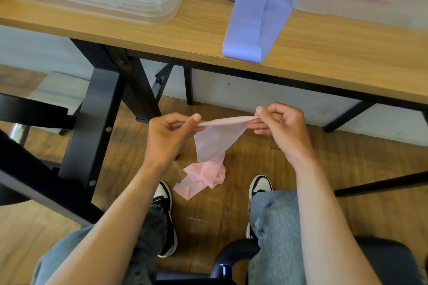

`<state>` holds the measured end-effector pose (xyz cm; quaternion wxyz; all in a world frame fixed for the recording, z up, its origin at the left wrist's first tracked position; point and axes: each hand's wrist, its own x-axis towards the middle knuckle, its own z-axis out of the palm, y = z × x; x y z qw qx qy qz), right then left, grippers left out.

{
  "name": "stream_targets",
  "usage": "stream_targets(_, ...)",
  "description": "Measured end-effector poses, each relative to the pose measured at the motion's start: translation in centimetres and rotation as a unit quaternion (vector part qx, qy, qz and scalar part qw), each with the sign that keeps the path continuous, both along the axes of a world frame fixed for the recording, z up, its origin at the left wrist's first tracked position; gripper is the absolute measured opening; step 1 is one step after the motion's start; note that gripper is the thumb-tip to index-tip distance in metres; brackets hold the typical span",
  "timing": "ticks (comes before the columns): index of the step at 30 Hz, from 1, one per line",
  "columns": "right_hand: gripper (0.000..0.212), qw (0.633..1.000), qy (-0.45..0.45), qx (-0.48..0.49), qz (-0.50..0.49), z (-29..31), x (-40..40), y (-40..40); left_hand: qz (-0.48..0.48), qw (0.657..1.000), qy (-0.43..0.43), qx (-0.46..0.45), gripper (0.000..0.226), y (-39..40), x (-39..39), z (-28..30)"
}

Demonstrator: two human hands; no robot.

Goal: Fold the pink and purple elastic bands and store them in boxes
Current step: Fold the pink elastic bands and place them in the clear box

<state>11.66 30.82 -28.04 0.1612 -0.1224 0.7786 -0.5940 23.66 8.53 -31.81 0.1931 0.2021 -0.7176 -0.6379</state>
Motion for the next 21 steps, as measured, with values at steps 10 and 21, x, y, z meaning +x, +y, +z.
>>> stream_targets(10,0.041,0.994,0.004,0.113,0.000,-1.4,-0.3,-0.3,-0.002,0.997,-0.009,-0.083,0.042,0.2,0.2,0.1)
stream_targets(21,0.011,0.977,0.036,0.203,0.047,-1.8,-0.4,-0.3,-0.001,0.960,-0.023,-0.281,0.031,-0.1,0.5,-1.0)
